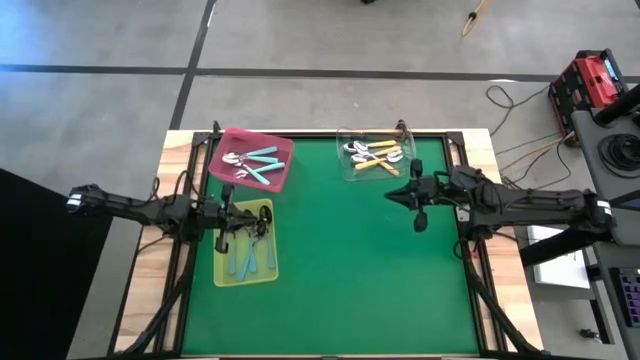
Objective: Sort silverware by color (type)
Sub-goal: Return to Home Position
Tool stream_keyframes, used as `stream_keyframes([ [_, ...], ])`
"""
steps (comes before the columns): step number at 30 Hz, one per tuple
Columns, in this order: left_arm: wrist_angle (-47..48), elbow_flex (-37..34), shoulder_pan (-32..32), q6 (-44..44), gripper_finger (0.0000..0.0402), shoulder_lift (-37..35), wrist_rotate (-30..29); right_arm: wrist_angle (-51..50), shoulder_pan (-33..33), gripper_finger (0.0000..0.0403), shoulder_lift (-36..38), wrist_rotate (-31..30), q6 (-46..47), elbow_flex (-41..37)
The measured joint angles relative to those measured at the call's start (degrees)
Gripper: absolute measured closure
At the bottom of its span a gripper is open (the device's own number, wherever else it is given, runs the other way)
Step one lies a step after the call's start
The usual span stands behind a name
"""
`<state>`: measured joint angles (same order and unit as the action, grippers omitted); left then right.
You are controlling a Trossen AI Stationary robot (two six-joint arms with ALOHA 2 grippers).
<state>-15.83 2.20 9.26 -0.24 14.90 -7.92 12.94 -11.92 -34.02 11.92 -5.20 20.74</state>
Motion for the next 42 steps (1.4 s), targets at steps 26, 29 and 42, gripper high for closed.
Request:
stream_keyframes([
  [26,-3.30,-1.64,0.00,1.41,0.0401,0.15,0.02,-6.27,-0.11,0.0394,28.44,-3.55,5.51,-14.50],
  [29,-2.59,-1.64,0.00,1.41,0.0401,0.31,0.05,-9.75,-0.13,0.0394,31.33,-4.48,5.69,-14.59],
  [42,-2.11,-1.66,0.02,1.18,0.0401,0.68,4.18,-12.15,-0.11,0.0394,34.00,-3.97,9.22,-16.47],
])
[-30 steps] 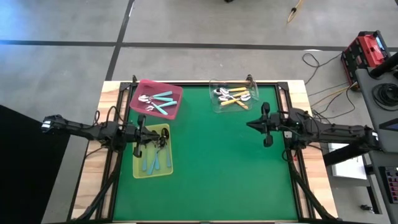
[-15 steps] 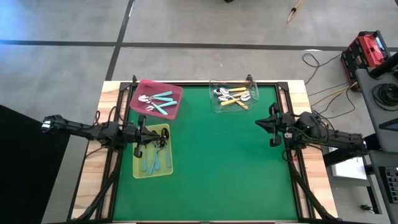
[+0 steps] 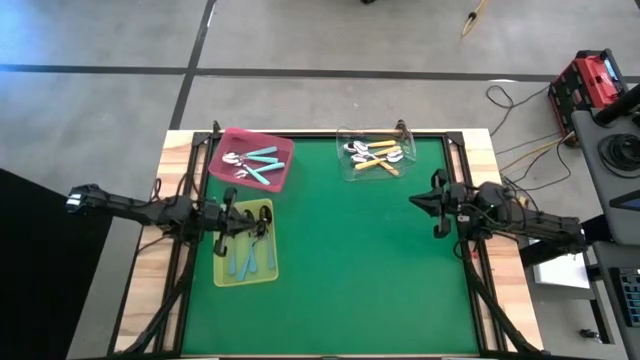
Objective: Sort silverware by color (type)
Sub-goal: Return to Home Position
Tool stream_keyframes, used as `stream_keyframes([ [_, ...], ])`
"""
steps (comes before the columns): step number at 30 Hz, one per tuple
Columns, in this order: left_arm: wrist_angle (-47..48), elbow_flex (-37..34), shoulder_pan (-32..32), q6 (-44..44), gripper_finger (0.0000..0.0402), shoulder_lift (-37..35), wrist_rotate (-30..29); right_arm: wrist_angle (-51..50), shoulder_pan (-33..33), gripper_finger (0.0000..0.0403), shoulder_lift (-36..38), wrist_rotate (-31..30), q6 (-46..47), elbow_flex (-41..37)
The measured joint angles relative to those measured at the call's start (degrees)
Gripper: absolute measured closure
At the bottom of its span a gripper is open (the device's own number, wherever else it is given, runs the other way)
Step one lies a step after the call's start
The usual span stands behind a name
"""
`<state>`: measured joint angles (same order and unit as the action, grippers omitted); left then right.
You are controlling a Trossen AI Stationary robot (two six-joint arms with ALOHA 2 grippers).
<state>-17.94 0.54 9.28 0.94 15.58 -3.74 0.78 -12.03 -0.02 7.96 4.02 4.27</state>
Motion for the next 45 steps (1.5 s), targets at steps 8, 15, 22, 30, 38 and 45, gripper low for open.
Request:
stream_keyframes([
  [8,0.04,0.00,0.00,0.20,0.0401,1.58,0.36,1.78,0.00,0.0394,-0.78,1.68,1.68,-3.58],
  [15,0.51,0.00,0.00,0.20,0.0402,4.88,0.35,2.02,0.02,0.0394,-0.84,2.84,-2.38,-3.61],
  [22,0.39,-0.02,0.00,2.70,0.0401,7.61,-0.30,1.61,0.02,0.0394,-1.47,2.59,-3.59,-3.61],
  [30,-3.30,-0.02,0.00,2.59,0.0401,7.69,-1.30,1.46,0.02,0.0394,-5.26,2.60,-7.70,-3.61],
  [38,-0.72,-0.02,-0.02,2.17,0.0401,7.76,-5.02,1.48,0.00,0.0394,-6.04,2.52,-9.81,-3.63],
  [45,-0.26,-0.02,-0.02,2.16,0.0401,8.14,-6.25,1.26,-0.02,0.0394,-6.04,0.45,-9.85,-3.65],
])
